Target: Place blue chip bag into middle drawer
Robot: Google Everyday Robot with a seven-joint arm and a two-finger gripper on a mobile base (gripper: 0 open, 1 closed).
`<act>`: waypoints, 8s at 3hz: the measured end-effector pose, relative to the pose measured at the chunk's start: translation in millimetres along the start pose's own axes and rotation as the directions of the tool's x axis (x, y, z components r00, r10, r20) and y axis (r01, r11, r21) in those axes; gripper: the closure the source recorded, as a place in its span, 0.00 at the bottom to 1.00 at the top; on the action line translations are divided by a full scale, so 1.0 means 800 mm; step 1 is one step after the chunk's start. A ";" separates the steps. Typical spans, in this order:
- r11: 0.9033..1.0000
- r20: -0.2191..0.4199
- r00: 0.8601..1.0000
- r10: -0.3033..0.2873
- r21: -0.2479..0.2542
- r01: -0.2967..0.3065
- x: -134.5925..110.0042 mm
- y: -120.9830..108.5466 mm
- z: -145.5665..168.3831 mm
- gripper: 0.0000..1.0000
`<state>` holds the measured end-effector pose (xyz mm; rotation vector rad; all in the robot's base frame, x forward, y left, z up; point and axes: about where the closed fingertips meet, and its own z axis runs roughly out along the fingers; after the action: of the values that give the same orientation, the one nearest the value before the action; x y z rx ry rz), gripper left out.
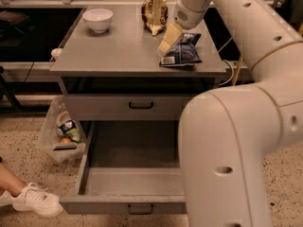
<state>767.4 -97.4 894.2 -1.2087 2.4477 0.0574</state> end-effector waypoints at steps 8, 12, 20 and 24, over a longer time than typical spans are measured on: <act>0.998 0.052 0.997 0.063 0.018 -0.065 -0.022 -0.010 -0.034 1.00; 0.913 0.434 0.869 0.240 0.203 -0.353 0.026 -0.008 -0.257 1.00; 0.798 0.111 0.791 0.602 -0.049 -0.601 0.143 0.280 0.175 1.00; 0.721 0.007 0.723 0.691 0.066 -0.689 0.291 0.280 0.369 1.00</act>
Offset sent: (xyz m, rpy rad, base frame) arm 0.0206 0.0119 -0.0419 0.0169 0.0613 0.0105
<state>569.9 -70.3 504.6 -0.1950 2.7517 0.1774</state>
